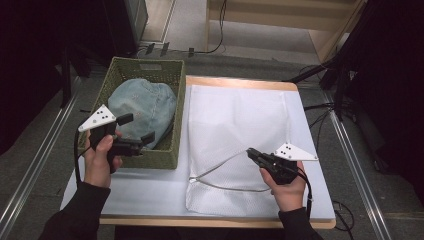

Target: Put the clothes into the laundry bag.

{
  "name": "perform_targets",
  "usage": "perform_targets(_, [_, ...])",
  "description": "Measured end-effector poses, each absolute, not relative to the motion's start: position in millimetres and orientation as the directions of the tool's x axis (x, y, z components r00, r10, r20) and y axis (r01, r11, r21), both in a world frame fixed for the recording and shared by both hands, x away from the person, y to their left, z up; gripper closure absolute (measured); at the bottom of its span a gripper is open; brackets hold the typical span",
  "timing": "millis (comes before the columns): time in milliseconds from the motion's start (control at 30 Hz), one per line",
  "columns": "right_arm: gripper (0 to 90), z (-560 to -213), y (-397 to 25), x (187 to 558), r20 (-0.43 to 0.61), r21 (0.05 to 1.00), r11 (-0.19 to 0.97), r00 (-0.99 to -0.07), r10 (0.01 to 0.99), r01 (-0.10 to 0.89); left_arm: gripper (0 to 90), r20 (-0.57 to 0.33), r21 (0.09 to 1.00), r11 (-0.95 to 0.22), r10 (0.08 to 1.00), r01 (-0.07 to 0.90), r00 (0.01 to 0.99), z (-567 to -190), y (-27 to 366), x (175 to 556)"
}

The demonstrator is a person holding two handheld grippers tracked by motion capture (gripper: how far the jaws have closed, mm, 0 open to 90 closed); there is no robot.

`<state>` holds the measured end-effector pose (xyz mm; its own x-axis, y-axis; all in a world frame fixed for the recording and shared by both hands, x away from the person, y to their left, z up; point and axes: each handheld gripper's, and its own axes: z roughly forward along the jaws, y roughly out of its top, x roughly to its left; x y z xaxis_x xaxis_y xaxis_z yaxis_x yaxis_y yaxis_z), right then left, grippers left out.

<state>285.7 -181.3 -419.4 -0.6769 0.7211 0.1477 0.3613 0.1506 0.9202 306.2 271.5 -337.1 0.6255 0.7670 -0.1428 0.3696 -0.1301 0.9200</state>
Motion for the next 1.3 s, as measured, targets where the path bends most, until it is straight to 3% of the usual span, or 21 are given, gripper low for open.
perform_targets(167, [90.0,-420,-182,286,0.151,0.92,0.149,-0.678,0.719,0.363,0.0,-0.126,0.907,-0.152,0.792,0.393,0.597,-333,277,330])
perform_targets(467, [90.0,-420,-182,286,0.155,0.92,0.146,-0.681,0.716,0.363,0.0,-0.185,0.856,-0.11,0.847,0.505,0.499,-339,294,389])
perform_targets(667, [90.0,-420,-183,287,0.157,0.921,0.145,-0.683,0.713,0.363,0.0,-0.156,0.814,-0.116,0.901,0.569,0.406,-353,305,419])
perform_targets(933, [90.0,-422,-183,287,0.159,0.92,0.146,-0.685,0.711,0.365,0.0,-0.197,0.681,-0.11,0.925,0.724,0.325,-383,314,446])
perform_targets(1000, [90.0,-422,-183,287,0.16,0.92,0.145,-0.685,0.711,0.365,0.0,-0.176,0.647,-0.112,0.941,0.754,0.29,-392,312,451])
perform_targets(1100, [90.0,-422,-183,287,0.159,0.921,0.143,-0.684,0.712,0.363,12.2,-0.125,0.6,-0.115,0.964,0.791,0.235,-405,310,456])
perform_targets(1300, [90.0,-422,-184,287,0.158,0.92,0.145,-0.683,0.713,0.364,10.6,-0.11,0.543,-0.122,0.97,0.831,0.215,-414,305,459])
